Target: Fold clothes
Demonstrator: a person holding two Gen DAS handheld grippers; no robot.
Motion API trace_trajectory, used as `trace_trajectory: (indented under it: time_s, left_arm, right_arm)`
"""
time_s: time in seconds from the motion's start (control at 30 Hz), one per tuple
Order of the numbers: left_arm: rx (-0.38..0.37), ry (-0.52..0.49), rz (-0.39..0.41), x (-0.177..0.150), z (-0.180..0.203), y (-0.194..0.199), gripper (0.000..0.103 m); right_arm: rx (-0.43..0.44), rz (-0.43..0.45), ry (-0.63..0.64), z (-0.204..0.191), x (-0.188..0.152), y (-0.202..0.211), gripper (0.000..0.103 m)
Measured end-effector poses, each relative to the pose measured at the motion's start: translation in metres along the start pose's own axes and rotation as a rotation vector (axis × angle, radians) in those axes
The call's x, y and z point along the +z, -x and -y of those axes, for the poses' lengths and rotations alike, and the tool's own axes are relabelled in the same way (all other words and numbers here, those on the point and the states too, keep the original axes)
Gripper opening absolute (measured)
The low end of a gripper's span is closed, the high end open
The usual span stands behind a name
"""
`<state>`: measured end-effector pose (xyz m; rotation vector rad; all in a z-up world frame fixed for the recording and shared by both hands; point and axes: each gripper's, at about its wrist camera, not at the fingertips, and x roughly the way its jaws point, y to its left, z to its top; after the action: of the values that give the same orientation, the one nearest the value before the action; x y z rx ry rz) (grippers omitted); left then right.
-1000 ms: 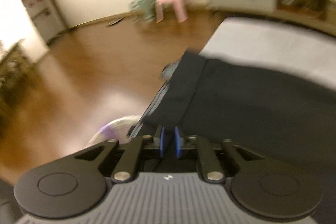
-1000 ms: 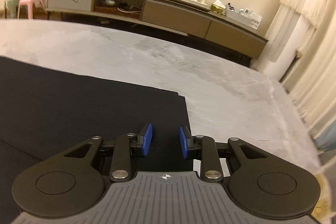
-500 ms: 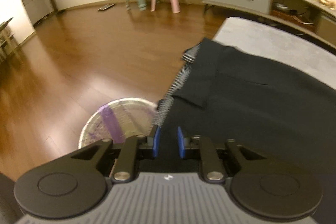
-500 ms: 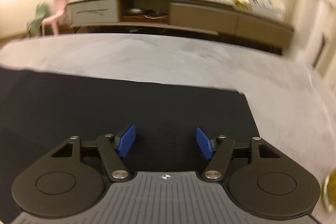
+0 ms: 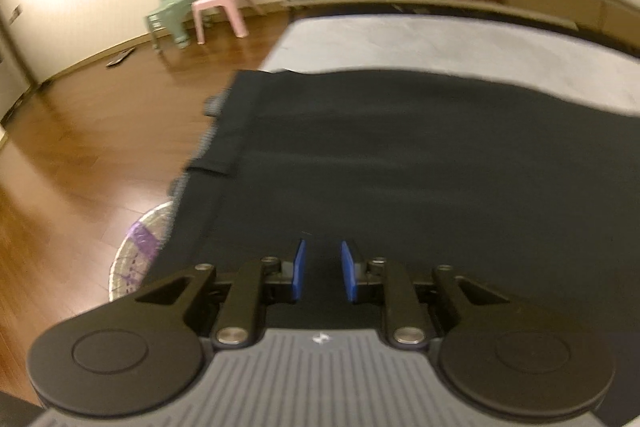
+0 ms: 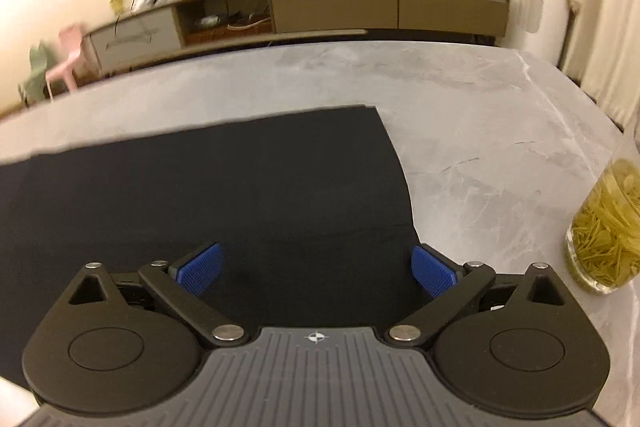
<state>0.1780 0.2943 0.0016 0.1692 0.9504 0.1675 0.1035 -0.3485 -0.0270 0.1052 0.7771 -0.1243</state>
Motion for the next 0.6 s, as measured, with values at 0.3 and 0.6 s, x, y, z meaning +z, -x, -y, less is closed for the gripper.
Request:
trace_trajectory:
  time_s: [0.3,0.6]
  left_arm:
    - [0.026,-0.134,-0.023,-0.004,0.054,-0.013,0.0]
    - [0.012,-0.148,-0.014,-0.009,0.048,-0.011,0.0]
  right_arm:
    - [-0.029,0.057,0.04,0.004,-0.002,0.005,0.047]
    - [-0.07,0.09,0.001,0.018,-0.007,0.011,0.095]
